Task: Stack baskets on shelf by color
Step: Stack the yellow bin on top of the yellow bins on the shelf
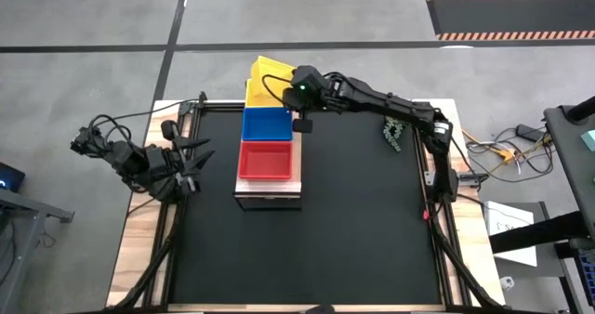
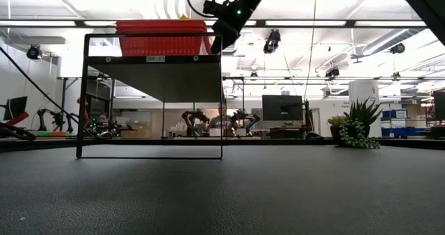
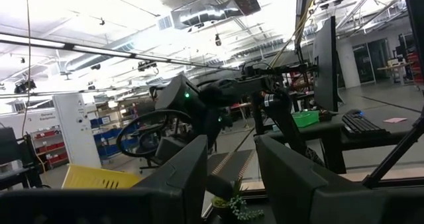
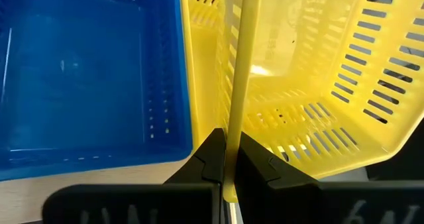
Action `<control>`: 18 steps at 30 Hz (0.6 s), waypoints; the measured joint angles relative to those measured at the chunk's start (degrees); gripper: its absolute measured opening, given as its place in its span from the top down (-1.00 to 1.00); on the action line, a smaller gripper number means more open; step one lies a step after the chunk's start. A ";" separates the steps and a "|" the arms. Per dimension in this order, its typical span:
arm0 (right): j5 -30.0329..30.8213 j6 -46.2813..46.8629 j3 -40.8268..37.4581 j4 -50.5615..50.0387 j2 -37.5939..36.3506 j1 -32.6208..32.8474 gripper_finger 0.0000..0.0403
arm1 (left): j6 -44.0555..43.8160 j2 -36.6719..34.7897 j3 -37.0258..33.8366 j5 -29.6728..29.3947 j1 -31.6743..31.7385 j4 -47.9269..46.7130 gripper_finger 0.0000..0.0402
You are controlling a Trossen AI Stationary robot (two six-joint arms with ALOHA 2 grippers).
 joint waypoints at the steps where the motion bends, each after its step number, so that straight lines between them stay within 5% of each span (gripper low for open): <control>1: 0.03 -0.02 0.00 0.16 0.17 -0.02 0.94 | 0.00 -0.02 0.00 0.00 -0.01 -0.04 0.41; 18: 1.28 -1.29 0.02 0.26 0.81 -1.28 0.94 | 1.03 -0.45 -0.15 0.00 -0.01 -0.03 0.41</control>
